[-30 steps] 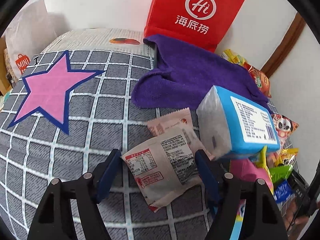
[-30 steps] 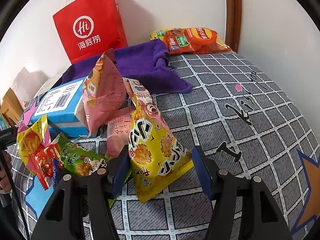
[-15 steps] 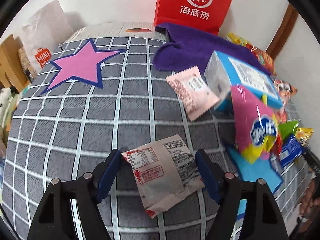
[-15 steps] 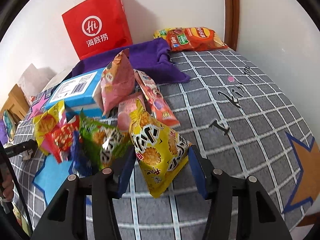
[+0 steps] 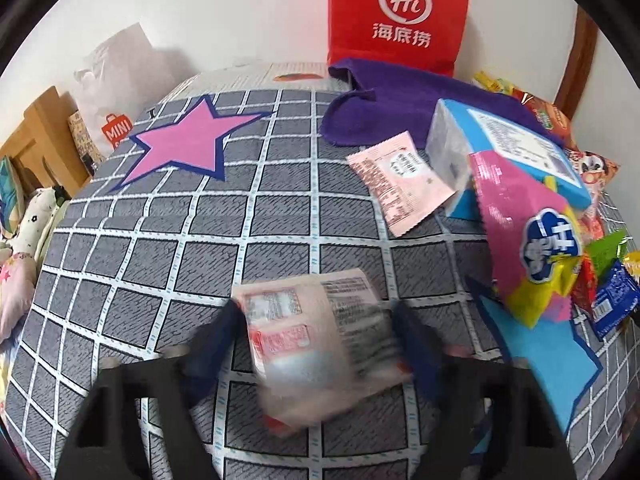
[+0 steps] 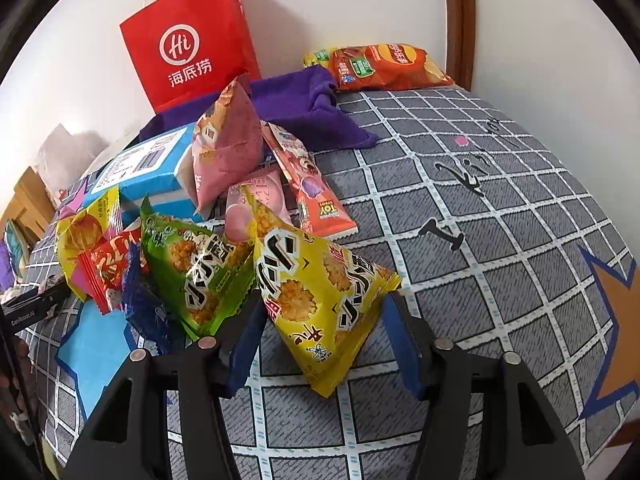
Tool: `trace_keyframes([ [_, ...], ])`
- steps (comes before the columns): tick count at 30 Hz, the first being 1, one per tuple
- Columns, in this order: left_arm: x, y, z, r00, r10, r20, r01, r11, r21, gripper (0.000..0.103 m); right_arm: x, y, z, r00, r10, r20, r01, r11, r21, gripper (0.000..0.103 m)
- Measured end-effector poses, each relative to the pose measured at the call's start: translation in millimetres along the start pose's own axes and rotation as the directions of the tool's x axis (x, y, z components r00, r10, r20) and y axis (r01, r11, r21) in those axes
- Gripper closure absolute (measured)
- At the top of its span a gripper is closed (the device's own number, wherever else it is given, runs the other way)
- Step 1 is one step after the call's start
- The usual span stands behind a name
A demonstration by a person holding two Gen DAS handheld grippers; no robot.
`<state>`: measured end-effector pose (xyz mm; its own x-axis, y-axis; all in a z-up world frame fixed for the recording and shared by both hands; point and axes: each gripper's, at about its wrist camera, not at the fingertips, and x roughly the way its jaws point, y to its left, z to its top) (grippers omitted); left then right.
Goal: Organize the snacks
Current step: 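Carry the white sachet and yellow chip bag up onto the purple towel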
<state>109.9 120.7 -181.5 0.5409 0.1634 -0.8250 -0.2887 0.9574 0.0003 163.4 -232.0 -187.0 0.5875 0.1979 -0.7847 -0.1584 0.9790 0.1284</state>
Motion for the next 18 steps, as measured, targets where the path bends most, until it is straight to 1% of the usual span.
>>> trace_keyframes([
  [1,-1.6,-1.3,0.5,1.000,-0.005,-0.006,0.005,1.000,0.005,0.047,-1.5,-0.3,1.5,1.000,0.005,0.001,-0.005,1.000,0.001,0.049],
  [2,-2.9,-2.3,0.8,1.000,-0.010,-0.012,0.010,1.000,0.012,0.048,-2.8,-0.2,3.2,1.000,0.007,0.000,-0.007,1.000,0.000,0.050],
  [5,-7.3,-2.5,0.4,0.999,-0.028,-0.018,0.028,0.999,0.027,0.050,-13.5,-0.2,6.1,1.000,0.008,0.001,-0.008,1.000,-0.009,0.050],
  [7,-10.8,-2.2,-0.1,0.999,-0.041,-0.019,0.041,0.999,0.029,0.050,-22.7,-1.6,6.9,1.000,0.013,0.007,-0.013,1.000,-0.012,0.050],
  [11,-22.7,-3.5,3.1,0.999,-0.041,-0.007,0.042,0.998,0.042,0.050,-42.5,-6.7,14.4,1.000,0.006,0.026,-0.006,1.000,-0.002,0.050],
  [14,-35.5,-4.4,10.6,0.998,-0.060,0.008,0.060,0.997,0.047,0.050,-56.3,-9.2,23.0,0.999,0.009,0.045,-0.009,1.000,0.006,0.050],
  [18,-52.2,-8.4,26.5,0.996,-0.073,0.041,0.071,0.995,0.066,0.050,-76.2,-6.6,39.6,0.995,0.020,0.094,-0.020,1.000,-0.002,0.050],
])
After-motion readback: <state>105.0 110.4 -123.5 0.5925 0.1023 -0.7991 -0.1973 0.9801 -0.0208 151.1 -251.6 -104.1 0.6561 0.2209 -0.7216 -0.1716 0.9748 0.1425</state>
